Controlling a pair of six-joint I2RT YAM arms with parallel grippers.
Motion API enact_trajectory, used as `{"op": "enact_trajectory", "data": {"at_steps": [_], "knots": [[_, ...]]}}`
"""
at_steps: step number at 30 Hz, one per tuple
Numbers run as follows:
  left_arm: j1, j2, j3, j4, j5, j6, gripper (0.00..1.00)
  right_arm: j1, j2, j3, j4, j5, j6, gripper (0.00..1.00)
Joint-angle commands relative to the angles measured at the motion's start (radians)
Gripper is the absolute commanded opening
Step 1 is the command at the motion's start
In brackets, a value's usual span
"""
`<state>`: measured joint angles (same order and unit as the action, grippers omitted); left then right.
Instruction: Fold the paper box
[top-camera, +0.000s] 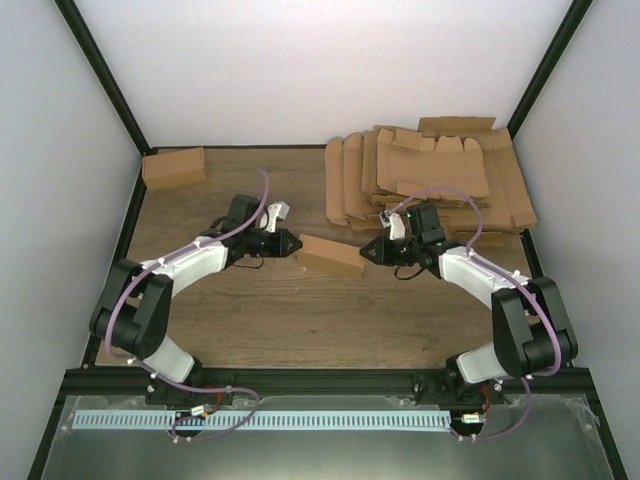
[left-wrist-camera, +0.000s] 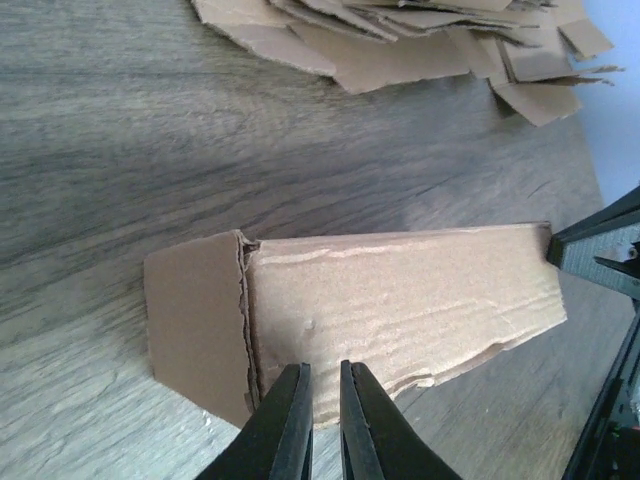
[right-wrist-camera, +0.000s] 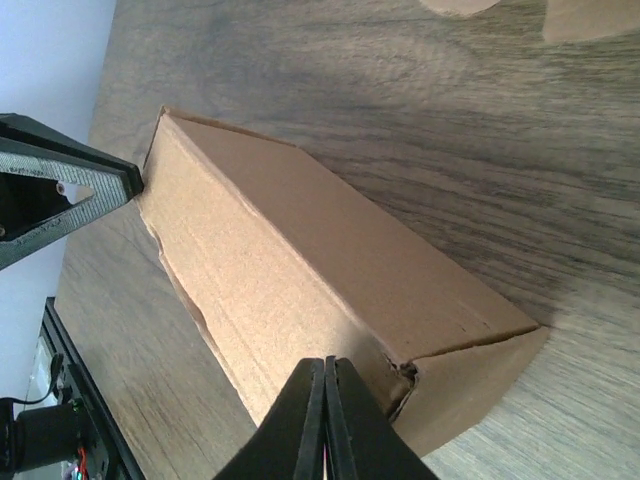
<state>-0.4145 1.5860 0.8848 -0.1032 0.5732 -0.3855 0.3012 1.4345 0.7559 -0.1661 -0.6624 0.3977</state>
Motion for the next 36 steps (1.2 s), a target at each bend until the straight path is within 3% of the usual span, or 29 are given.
{"op": "enact_trajectory", "data": {"at_steps": [1,8,10,11,14,15,18,20,26,31,36], "knots": [[-0.033,-0.051,-0.023,-0.152,-0.056,0.042,0.10,0.067,-0.031,-0.061,-0.053,0.042,0.003,0.03],[-0.075,-0.340,-0.129,-0.269,-0.132,-0.033,0.17,0.133,-0.261,-0.253,-0.113,0.057,0.066,0.06],[-0.074,-0.410,-0.157,-0.278,-0.160,-0.069,0.32,0.136,-0.296,-0.278,-0.136,0.063,0.079,0.07],[-0.073,-0.438,-0.176,-0.269,-0.167,-0.091,0.45,0.138,-0.314,-0.281,-0.134,0.060,0.092,0.10],[-0.069,-0.463,-0.233,-0.198,-0.144,-0.152,0.71,0.138,-0.365,-0.261,-0.140,0.087,0.126,0.27],[-0.068,-0.453,-0.244,-0.172,-0.128,-0.165,0.74,0.137,-0.377,-0.247,-0.147,0.110,0.134,0.31],[-0.069,-0.399,-0.263,-0.103,-0.092,-0.182,0.75,0.137,-0.381,-0.208,-0.159,0.162,0.148,0.46],[-0.069,-0.361,-0.269,-0.055,-0.074,-0.180,0.75,0.136,-0.360,-0.202,-0.147,0.170,0.152,0.50],[-0.067,-0.302,-0.246,-0.018,-0.054,-0.138,0.75,0.132,-0.270,-0.250,-0.007,0.108,0.197,0.50],[-0.044,-0.316,-0.240,-0.020,-0.041,-0.119,0.85,0.088,-0.241,-0.349,0.183,-0.019,0.295,0.48],[-0.009,-0.314,-0.257,-0.011,-0.013,-0.125,0.95,0.053,-0.180,-0.399,0.267,-0.082,0.306,0.46]]}}
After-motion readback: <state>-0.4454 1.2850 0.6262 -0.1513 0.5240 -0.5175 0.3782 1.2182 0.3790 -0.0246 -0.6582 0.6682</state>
